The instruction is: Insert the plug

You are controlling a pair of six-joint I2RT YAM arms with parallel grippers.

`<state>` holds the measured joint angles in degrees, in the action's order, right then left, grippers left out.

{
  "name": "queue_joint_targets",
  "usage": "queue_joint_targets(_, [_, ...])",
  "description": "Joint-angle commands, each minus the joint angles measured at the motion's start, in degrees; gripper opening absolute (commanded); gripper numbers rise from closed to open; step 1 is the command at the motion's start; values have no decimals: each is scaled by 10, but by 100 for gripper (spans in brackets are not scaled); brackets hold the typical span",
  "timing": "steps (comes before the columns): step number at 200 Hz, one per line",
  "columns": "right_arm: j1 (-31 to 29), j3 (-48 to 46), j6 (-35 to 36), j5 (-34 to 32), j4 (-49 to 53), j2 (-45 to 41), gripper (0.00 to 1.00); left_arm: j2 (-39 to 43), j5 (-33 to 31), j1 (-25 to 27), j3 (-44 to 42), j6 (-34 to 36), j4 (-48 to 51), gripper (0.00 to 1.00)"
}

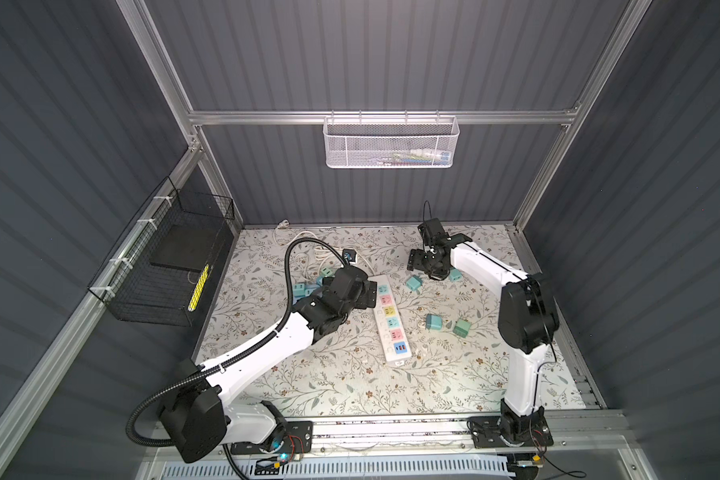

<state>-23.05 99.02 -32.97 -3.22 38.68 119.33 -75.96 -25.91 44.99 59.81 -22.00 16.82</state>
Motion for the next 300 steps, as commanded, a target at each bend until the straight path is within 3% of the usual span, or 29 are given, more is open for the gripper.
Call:
queue_joint_targets(1, [-8, 63, 4, -18, 53, 55, 88, 25, -13, -3, -7, 12, 10, 100])
queue_joint_targets(58, [-33, 103, 30, -52, 95, 113, 91, 55, -17, -5, -43, 12, 7, 100])
queue_joint_targets(143, [-32, 49, 38, -39, 89, 99, 74, 65, -15, -4, -56, 8, 0, 100])
queue_joint_targets(184, [-28, 6, 53, -34, 80, 64, 60, 79, -16, -4, -68, 4, 2, 100])
queue_joint_targets(246, [-7, -24, 147, -8, 59, 29, 58, 87, -12, -5, -74, -2, 6, 100])
queue_joint_targets(300, [2, 36, 193, 17, 83, 82, 58, 92, -18, -4, -61, 0, 21, 100])
